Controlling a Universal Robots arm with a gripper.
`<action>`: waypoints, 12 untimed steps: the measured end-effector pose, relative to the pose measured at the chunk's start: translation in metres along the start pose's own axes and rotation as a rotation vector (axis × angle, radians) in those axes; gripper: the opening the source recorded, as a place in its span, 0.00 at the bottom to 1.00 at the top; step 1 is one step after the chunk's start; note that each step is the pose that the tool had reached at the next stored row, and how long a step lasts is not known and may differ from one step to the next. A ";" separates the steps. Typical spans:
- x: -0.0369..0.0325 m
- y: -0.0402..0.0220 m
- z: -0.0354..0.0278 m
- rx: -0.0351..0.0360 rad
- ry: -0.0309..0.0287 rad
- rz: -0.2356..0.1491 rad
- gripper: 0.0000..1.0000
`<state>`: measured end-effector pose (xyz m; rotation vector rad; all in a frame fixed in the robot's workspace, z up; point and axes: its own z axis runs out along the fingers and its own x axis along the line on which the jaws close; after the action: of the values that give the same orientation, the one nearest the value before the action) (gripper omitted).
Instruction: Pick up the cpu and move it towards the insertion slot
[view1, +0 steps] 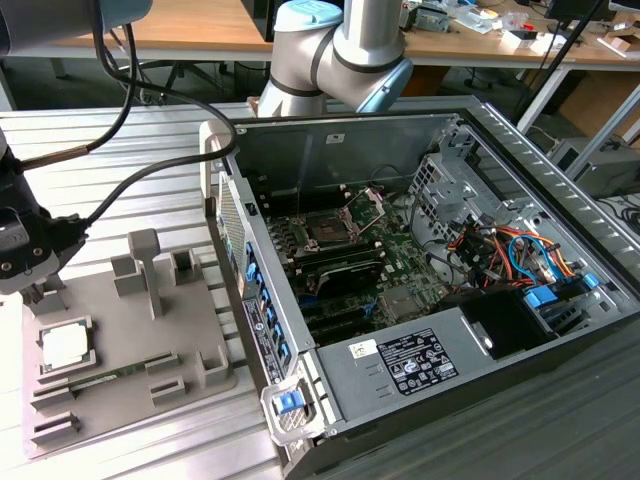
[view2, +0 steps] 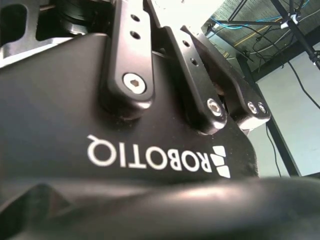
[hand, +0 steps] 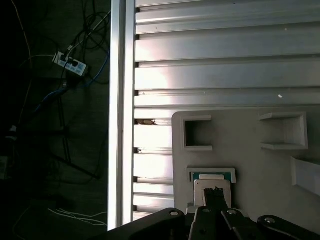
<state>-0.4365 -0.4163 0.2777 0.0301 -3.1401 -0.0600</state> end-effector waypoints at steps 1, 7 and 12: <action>0.0000 0.0000 0.0001 0.0000 0.0000 0.000 0.11; 0.0000 -0.0006 0.0012 0.0000 0.0000 0.000 0.11; 0.0000 -0.0010 0.0020 0.0000 0.0000 0.000 0.11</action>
<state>-0.4365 -0.4172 0.2757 0.0301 -3.1401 -0.0600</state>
